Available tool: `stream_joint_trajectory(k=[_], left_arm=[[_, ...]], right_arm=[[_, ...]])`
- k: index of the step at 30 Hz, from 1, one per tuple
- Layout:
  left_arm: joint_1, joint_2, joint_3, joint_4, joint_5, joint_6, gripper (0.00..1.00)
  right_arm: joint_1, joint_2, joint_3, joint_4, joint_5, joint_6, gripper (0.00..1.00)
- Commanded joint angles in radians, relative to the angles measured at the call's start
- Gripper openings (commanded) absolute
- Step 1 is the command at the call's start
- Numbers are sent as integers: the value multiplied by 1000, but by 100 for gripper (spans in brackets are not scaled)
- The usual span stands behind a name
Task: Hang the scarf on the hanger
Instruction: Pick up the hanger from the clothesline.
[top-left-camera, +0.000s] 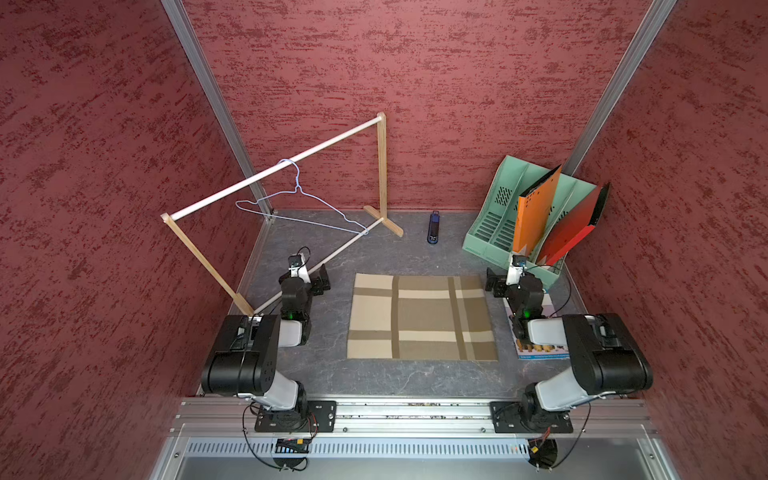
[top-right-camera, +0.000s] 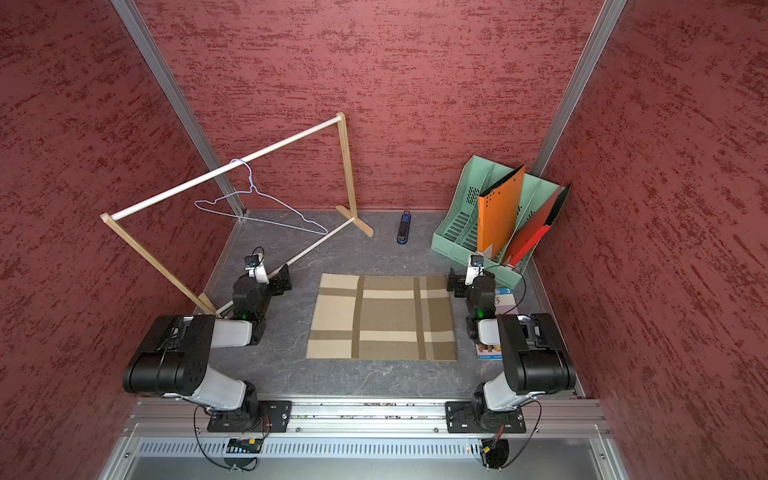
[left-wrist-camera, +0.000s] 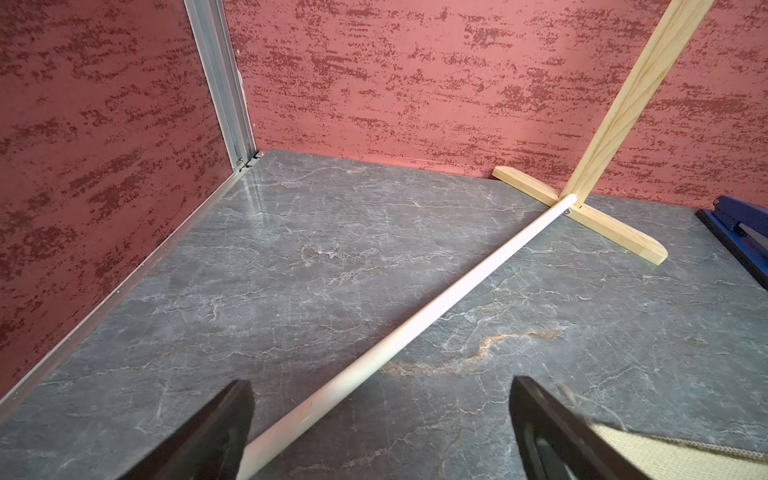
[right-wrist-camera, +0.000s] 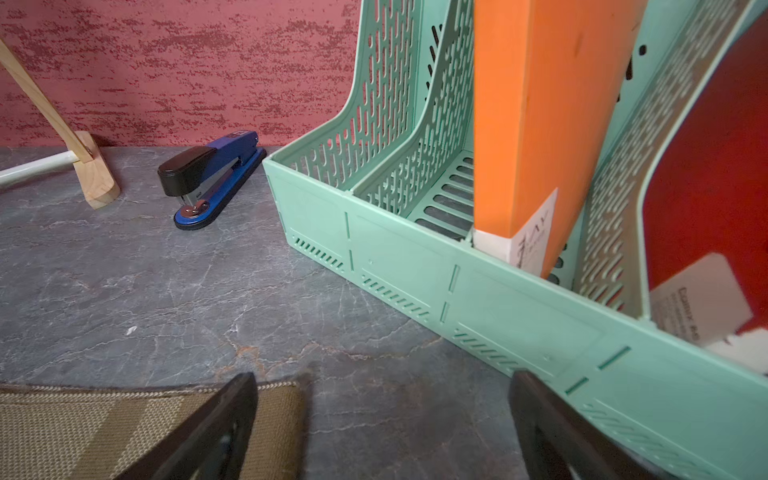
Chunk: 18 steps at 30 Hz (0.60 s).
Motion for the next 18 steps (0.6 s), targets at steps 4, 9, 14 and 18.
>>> stream_joint_trajectory(k=[4,9,14,18], left_arm=[[0,10,15,15,2,5,100],[0,10,14,15,3,5,100],[0,8,8,26,-1,3,100],[-8,-36,-33,69,-18,4,100]], right_arm=[[6,6,18,29,-7,-3,99],[6,5,18,30,-8,-3,98],[6,7,20,28,-9,-3,99],[5,6,18,29,-9,-3,98]])
